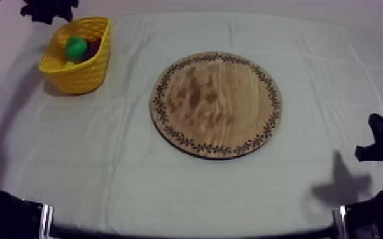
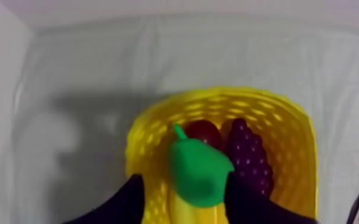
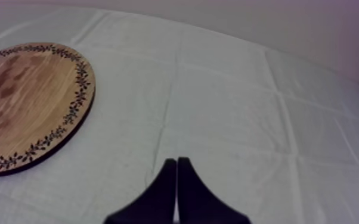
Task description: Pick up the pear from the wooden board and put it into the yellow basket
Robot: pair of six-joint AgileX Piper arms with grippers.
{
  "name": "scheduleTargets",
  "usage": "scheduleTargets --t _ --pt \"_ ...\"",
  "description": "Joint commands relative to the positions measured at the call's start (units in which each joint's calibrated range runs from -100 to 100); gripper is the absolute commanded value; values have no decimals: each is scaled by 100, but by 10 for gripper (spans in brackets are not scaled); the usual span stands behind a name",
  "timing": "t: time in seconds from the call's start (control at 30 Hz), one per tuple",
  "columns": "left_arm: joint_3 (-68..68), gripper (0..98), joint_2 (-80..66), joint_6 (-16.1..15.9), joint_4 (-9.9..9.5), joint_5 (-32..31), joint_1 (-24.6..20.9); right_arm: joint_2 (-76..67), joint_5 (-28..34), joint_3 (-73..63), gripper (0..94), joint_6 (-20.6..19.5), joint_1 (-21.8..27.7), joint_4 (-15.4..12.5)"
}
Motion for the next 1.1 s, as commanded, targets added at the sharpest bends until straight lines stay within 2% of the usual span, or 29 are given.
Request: scheduleTargets --t 0.0,0.17,0.3,0.63,1.07 --pt "251 319 -632 -163 119 -168 -98 -5 -2 5 3 2 1 2" --pt "877 118 -1699 -453 386 -428 -320 -5 -2 5 3 2 1 2" --pt "1513 32 -2614 -579 470 -616 -376 -5 -2 5 3 2 1 2" --pt "3442 1 -5238 -470 465 -1053 -102 -5 -2 5 3 2 1 2" --pt "6392 0 -8641 -275 456 -2052 66 -5 -2 5 3 2 1 2"
